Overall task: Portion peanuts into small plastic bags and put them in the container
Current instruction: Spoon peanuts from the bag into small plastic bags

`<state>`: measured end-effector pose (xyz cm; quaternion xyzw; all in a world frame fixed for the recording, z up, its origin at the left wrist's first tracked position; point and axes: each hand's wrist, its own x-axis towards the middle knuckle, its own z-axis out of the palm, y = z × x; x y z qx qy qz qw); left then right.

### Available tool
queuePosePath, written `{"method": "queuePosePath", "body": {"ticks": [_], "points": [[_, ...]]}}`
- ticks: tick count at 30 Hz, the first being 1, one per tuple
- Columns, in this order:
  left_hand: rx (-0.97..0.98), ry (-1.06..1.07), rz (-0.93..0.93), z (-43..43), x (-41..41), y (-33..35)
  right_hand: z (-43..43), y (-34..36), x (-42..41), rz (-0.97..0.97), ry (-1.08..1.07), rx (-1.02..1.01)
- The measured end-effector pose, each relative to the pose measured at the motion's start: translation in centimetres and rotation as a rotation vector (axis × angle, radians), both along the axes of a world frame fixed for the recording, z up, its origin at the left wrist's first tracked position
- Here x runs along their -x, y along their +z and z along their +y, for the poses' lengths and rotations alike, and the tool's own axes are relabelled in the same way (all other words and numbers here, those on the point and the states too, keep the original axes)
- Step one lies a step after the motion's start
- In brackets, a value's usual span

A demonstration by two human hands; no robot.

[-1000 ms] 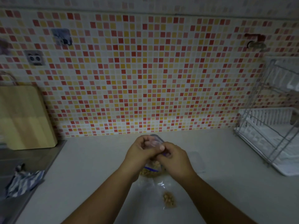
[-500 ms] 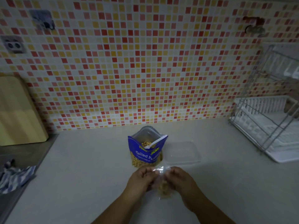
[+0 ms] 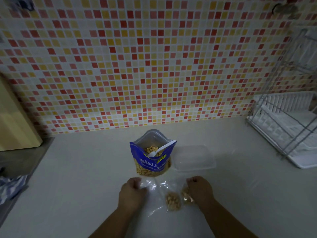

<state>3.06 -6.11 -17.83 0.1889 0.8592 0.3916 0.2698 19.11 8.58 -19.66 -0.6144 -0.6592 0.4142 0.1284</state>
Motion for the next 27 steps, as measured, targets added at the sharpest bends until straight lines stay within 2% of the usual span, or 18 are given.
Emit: {"method": "queuePosePath", "body": {"ticks": [3,10,16,27], "points": [[0.082,-0.111,0.155,0.5,0.2,-0.5,-0.3,0.1,1.0,-0.035,0.045,-0.015],[0.148,-0.205,0.238,0.2,1.1,-0.9,-2.1,-0.5,2.8,0.042,0.068,0.047],[0.137,-0.158,0.263,-0.3,1.9,-0.8,-3.1,-1.1,3.6,0.040,0.044,0.042],[0.047,-0.190,0.142,-1.8,3.6,0.7,-4.1,-1.5,3.5,-0.076,0.068,-0.122]]}}
